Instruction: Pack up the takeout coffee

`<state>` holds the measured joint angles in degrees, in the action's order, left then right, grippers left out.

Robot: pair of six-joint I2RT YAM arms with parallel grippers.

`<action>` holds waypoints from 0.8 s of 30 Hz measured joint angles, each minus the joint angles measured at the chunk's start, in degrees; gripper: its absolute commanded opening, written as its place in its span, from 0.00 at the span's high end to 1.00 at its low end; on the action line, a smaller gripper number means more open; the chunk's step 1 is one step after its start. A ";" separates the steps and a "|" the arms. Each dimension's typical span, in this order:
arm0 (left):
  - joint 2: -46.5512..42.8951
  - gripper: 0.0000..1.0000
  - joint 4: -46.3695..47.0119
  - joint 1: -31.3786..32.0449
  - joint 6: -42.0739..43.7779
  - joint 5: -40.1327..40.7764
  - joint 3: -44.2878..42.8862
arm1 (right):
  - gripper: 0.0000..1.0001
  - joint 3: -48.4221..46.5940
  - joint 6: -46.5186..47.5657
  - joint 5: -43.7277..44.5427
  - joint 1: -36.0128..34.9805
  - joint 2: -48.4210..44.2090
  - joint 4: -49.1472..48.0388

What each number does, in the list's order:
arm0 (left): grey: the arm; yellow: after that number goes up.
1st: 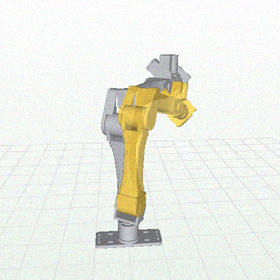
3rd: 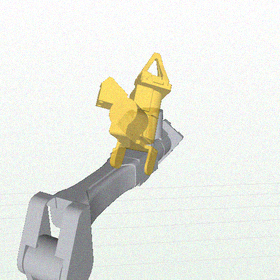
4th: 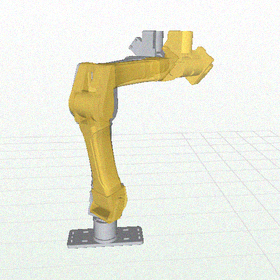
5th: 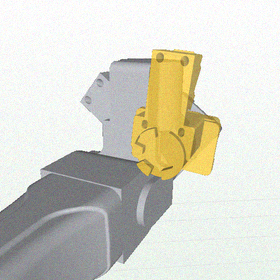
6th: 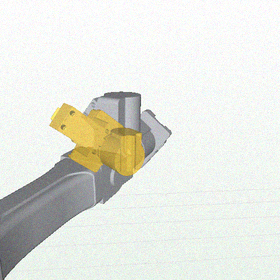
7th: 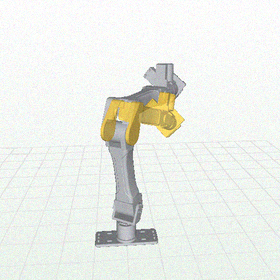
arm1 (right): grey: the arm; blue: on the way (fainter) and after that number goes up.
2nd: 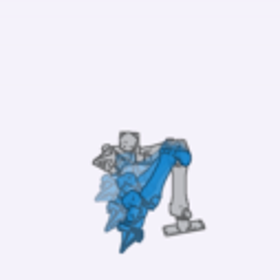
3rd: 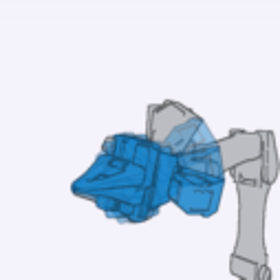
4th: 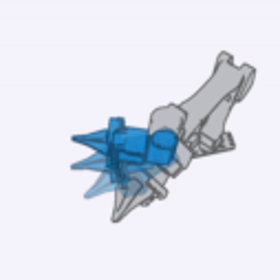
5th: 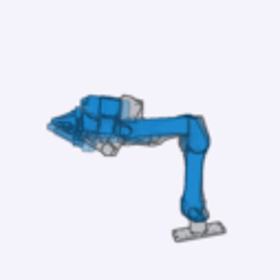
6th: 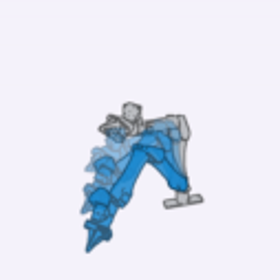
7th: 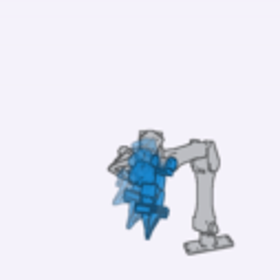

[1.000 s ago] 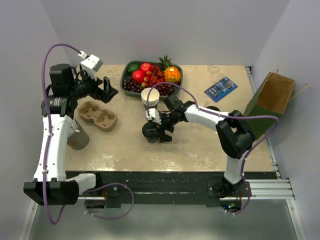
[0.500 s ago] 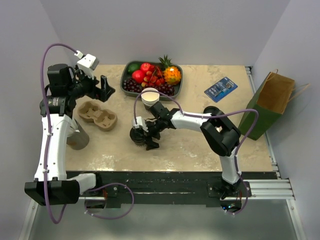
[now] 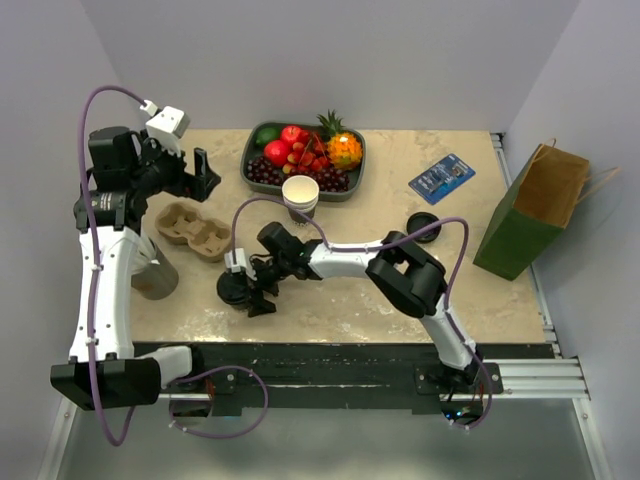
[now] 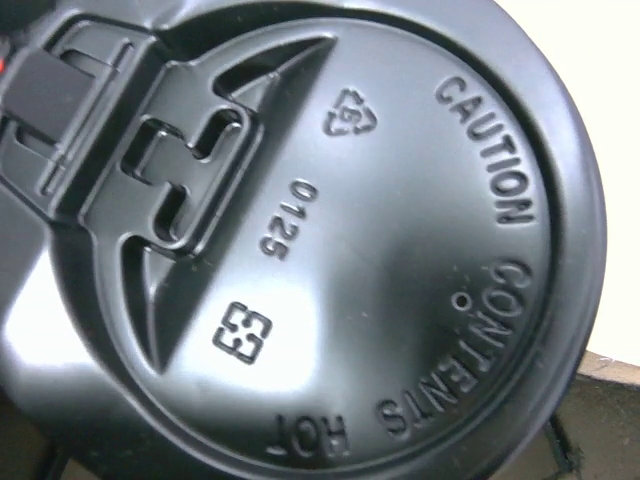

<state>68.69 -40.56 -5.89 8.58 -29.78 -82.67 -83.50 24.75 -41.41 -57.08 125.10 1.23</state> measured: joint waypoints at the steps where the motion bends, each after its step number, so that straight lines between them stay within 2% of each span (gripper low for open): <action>1: 0.11 0.07 -0.28 -0.07 0.00 0.00 -0.20 | 0.10 -0.37 -1.03 0.04 -0.50 0.66 -1.29; 7: 1.38 0.07 -1.05 -0.11 1.05 0.57 -1.16 | 0.10 -3.39 -6.99 1.16 -2.19 4.98 -8.61; 10: 1.55 0.06 -1.62 -0.11 1.81 1.36 -1.31 | 0.01 -5.05 -9.42 1.46 -2.73 6.91 -11.78; 15: 1.73 0.07 -3.39 -0.11 4.48 2.75 -2.03 | 0.01 -5.20 -11.08 2.03 -3.06 7.10 -13.70; 19: 1.92 0.10 -4.96 -0.13 7.69 4.39 -2.19 | 0.01 0.87 -11.02 1.84 -2.21 0.72 -12.37; 24: 2.56 0.17 -8.79 -0.20 11.85 6.25 -0.50 | 0.01 7.50 -8.39 1.62 2.38 -13.64 -5.35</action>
<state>71.24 -49.34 -6.09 20.43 -23.53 -83.18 -76.01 16.36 -39.79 -54.70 111.46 -4.12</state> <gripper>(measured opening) 0.877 0.989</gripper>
